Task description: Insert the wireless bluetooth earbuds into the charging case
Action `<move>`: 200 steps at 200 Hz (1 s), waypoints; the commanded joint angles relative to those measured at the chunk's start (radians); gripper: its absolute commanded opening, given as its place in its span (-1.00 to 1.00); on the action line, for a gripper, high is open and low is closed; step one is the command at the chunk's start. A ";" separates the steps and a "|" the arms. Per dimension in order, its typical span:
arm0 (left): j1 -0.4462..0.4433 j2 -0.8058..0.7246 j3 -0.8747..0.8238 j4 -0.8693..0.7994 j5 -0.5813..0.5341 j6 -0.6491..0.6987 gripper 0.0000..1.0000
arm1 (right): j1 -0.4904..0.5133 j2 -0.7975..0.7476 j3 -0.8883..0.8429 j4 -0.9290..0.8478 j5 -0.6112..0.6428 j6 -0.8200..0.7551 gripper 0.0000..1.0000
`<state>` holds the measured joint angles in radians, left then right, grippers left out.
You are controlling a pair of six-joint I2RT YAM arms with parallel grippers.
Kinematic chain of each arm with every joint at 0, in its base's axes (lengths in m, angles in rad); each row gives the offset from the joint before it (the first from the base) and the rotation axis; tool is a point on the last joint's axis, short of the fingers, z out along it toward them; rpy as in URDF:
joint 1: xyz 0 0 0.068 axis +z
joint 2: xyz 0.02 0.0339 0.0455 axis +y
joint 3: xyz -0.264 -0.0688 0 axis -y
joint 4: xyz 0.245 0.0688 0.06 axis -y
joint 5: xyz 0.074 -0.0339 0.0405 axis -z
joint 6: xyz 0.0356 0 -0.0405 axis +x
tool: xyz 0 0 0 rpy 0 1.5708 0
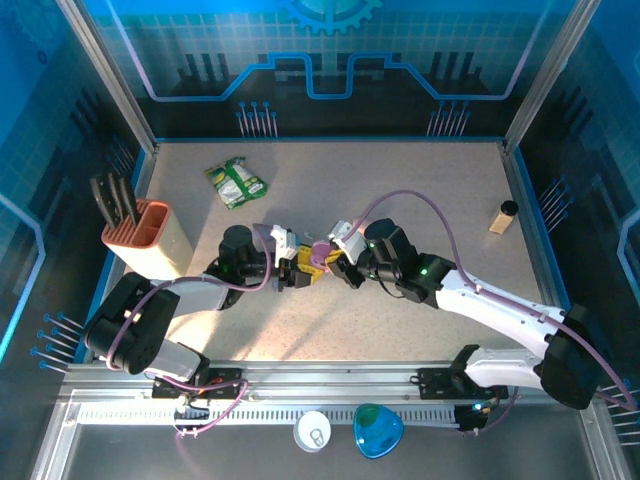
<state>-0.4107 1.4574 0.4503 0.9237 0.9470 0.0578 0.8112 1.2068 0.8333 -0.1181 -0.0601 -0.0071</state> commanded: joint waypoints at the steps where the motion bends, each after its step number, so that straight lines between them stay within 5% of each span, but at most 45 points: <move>1: -0.005 -0.013 0.010 0.076 0.010 -0.019 -0.26 | 0.012 0.000 0.034 -0.027 0.001 -0.003 -0.49; 34: -0.003 0.001 0.007 0.099 0.009 -0.029 -0.27 | 0.011 -0.052 0.029 0.015 -0.010 0.027 -0.12; 74: 0.000 0.004 0.002 0.121 0.008 -0.035 -0.26 | -0.032 -0.168 -0.043 0.101 -0.067 0.080 0.04; 122: 0.002 0.011 -0.023 0.208 0.007 -0.041 -0.27 | -0.242 -0.259 -0.195 0.309 -0.159 0.328 0.10; 150: 0.004 0.011 -0.037 0.260 0.014 -0.054 -0.26 | -0.376 -0.148 -0.161 0.223 -0.167 0.447 0.09; 200: 0.010 0.036 -0.062 0.414 0.039 -0.119 -0.27 | -0.383 0.169 0.036 0.023 -0.132 0.428 0.11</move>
<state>-0.4084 1.4742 0.4099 1.2095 0.9508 -0.0151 0.4313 1.2793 0.7822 -0.0090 -0.1848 0.3946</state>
